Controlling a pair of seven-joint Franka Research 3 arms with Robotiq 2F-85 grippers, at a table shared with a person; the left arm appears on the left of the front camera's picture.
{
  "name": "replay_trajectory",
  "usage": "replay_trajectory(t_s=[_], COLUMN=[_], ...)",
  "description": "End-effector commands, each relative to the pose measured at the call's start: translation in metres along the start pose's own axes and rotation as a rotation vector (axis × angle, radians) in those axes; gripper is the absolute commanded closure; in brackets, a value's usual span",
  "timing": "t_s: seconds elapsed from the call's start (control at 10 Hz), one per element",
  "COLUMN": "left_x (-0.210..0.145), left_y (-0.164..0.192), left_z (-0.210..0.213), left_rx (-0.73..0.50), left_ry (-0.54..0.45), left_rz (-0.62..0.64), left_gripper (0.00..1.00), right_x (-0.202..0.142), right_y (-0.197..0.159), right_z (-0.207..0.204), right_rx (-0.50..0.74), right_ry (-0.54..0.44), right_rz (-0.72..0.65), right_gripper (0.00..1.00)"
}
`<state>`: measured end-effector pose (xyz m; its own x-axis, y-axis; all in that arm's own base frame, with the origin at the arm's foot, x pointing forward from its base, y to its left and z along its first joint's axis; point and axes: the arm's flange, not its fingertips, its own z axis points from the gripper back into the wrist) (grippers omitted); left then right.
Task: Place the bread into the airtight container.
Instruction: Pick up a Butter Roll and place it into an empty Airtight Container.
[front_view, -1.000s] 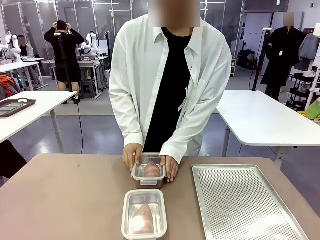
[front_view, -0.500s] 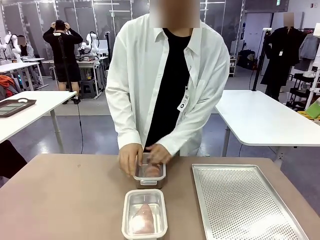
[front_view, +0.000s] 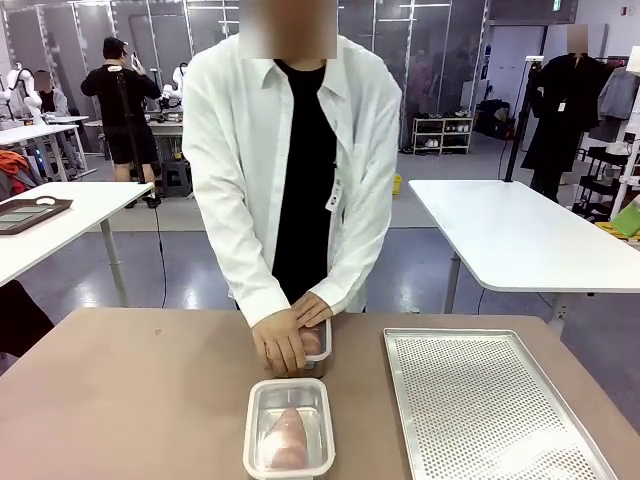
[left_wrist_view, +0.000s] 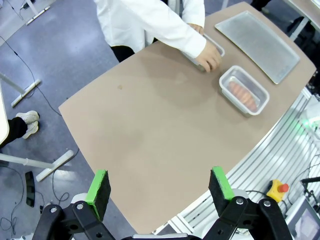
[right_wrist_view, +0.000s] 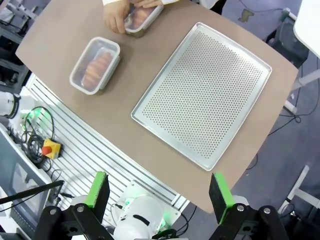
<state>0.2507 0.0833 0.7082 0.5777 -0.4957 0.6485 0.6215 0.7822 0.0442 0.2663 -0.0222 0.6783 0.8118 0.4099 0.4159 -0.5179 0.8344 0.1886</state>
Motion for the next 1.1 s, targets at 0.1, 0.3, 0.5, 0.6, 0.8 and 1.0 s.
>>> replay_trajectory(t_s=[0.1,0.3,0.5,0.6,0.8,1.0], left_x=[0.0008,0.0008,0.0008,0.0008,0.0008,0.0008], left_y=[0.0000,0.0000,0.0000,0.0000,0.0000,0.0000], left_z=[0.0014,0.0014,0.0014,0.0014,0.0014,0.0014], left_rx=[-0.002,-0.002,-0.002,-0.002,-0.002,-0.002], left_ry=[-0.002,-0.002,-0.002,-0.002,-0.002,-0.002], left_rz=[-0.007,-0.007,-0.007,-0.007,-0.007,-0.007], left_gripper=[0.00,0.00,0.00,0.00,0.00,0.00], right_x=[0.0002,0.0002,0.0002,0.0002,0.0002,0.0002], right_y=[-0.0012,-0.0012,-0.0012,-0.0012,-0.0012,-0.0012], right_z=[0.0013,0.0013,0.0013,0.0013,0.0013,0.0013], right_rx=[0.003,0.003,0.003,0.003,0.003,0.003], right_ry=[0.008,0.008,0.008,0.008,0.008,0.008], right_rz=[0.005,0.005,0.005,0.005,0.005,0.005], right_gripper=[0.00,0.00,0.00,0.00,0.00,0.00])
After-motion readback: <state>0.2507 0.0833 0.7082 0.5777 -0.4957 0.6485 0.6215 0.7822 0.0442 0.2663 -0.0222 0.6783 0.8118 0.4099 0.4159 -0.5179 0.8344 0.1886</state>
